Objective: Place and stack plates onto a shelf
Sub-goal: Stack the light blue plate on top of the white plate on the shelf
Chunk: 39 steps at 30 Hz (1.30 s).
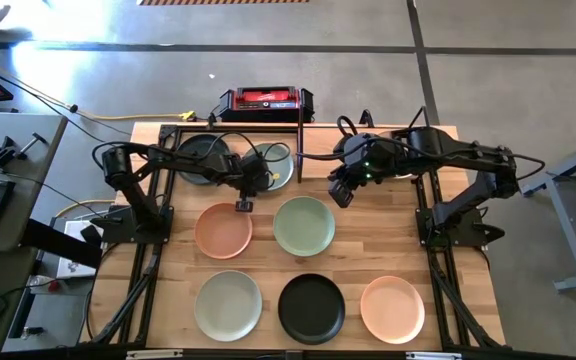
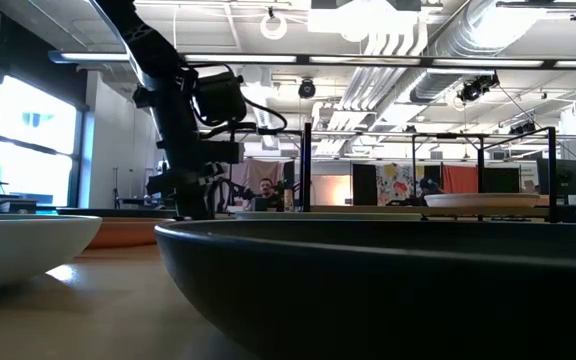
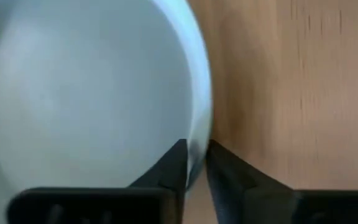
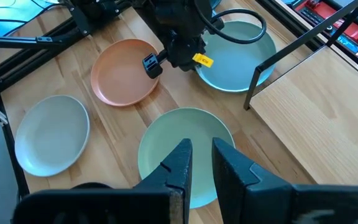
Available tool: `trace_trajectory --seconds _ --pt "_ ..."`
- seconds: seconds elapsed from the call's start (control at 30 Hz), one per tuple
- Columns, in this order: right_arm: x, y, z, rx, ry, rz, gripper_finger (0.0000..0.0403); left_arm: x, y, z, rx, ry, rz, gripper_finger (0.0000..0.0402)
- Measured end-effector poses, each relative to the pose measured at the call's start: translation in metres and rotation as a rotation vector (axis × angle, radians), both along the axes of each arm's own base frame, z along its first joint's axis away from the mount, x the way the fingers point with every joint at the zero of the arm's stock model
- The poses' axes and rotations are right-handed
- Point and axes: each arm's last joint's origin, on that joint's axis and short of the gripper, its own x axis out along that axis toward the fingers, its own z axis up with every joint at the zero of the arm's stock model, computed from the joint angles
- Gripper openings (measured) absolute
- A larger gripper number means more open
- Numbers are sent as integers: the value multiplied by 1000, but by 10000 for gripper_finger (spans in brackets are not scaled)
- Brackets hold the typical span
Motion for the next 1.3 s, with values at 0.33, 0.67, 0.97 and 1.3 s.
trace_trajectory --seconds 0.33,0.67,0.97,1.3 --pt "0 0 0 0 0 0 41 1 -12 7 63 13 -18 4" --pt "-1 0 -2 11 23 11 43 -17 -35 49 187 24 -19 2" --pt "18 0 -16 -39 74 36 103 -52 -78 96 230 -10 -70 1" --pt "54 -5 -33 -26 15 -26 133 -70 -131 140 323 12 -268 1"
